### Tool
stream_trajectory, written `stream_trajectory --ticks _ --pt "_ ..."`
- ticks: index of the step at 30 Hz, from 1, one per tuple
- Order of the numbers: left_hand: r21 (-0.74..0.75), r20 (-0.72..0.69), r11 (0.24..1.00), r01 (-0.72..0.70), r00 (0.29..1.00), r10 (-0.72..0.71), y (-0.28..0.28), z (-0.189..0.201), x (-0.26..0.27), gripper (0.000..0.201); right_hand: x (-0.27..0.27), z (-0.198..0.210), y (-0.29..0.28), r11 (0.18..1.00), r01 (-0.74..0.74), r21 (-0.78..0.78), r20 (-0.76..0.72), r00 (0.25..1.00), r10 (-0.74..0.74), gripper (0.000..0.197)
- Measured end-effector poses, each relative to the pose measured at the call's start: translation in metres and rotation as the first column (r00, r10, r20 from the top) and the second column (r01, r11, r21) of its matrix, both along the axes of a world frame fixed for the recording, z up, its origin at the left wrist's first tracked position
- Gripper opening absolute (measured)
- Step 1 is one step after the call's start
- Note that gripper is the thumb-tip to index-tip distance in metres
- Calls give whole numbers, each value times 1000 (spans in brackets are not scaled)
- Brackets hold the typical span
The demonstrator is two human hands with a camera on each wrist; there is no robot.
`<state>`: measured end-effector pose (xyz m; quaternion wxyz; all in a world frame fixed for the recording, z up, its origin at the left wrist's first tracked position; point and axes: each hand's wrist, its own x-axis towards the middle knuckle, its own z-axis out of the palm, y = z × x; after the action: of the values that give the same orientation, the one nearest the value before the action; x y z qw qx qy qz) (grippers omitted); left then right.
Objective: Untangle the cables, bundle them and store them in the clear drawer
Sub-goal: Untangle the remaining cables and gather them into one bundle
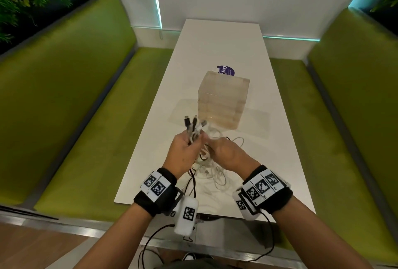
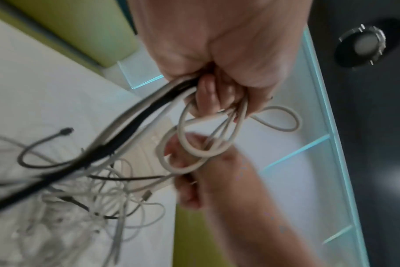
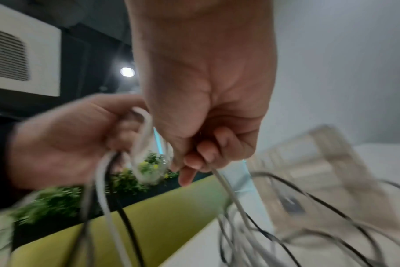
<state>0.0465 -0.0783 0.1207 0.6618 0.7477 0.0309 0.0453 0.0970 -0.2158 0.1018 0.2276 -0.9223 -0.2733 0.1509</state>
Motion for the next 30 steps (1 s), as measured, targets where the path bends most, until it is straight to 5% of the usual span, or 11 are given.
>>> stream_trajectory --ticks 6,10,16,22,25,30 --pt "-372 57 923 -102 990 132 22 42 -1 31 23 -51 -33 976 206 -73 -128 968 -214 21" --pt "-413 122 901 -129 973 195 38 60 -2 14 31 -65 -49 951 306 53 -137 945 -296 23" --pt "-480 76 850 -218 955 288 59 53 0 18 32 -51 -66 893 364 266 -191 928 -321 15" --pt "-297 -40 940 -166 986 161 56 31 -2 19 10 -1 -73 828 272 490 -99 961 -257 14" --pt "-71 -176 996 45 983 -57 40 19 -7 23 -10 35 -61 791 211 573 -160 976 -145 25" --pt "113 -215 923 367 916 -337 10 18 -15 28 -23 54 -38 845 163 509 -307 952 1 61"
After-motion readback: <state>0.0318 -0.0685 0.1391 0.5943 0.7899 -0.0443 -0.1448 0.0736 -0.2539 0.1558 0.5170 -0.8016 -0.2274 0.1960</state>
